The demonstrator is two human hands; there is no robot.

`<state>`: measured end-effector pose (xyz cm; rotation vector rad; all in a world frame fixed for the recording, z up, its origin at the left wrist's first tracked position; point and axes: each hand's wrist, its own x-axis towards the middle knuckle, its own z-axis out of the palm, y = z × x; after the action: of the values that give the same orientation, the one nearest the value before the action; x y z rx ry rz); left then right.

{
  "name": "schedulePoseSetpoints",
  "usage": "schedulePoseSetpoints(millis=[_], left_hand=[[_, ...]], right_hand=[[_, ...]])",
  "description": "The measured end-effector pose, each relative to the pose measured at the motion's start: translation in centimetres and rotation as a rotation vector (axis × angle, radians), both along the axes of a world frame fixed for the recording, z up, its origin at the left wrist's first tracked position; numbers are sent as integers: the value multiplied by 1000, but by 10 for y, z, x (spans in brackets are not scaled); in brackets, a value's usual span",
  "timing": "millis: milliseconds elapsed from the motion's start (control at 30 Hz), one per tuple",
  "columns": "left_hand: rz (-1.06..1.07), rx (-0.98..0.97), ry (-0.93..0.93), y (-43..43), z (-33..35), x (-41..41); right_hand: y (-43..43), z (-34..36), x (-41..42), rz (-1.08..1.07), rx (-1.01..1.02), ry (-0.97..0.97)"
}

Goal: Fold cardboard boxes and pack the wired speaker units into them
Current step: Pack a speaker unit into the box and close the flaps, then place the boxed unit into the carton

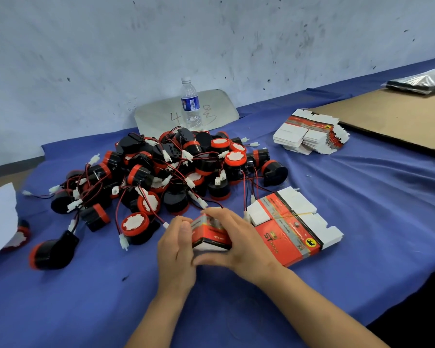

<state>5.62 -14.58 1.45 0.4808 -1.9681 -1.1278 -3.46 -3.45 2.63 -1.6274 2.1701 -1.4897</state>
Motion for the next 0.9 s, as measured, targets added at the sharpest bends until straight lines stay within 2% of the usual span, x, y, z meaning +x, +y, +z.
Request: schedulePoseSetpoints(millis=[200,533,667,800,900], left_hand=[[68,-87,-11,3,1,0],[134,-165,-22,0,6,-6],[167,-25,35,0,-1,-7],[93,64,84,-4,-6,-10],[15,154,69,-5,-6,-12]], right_hand=[[-2,-2,-2,-168,-148,-115],[-7,-2,-3,-162,-133,-187],[-9,-3,-4,-166,-110,-234],[-3,2,-8,-306,-304,-309],[8,10,-6,-436,-504,-436]])
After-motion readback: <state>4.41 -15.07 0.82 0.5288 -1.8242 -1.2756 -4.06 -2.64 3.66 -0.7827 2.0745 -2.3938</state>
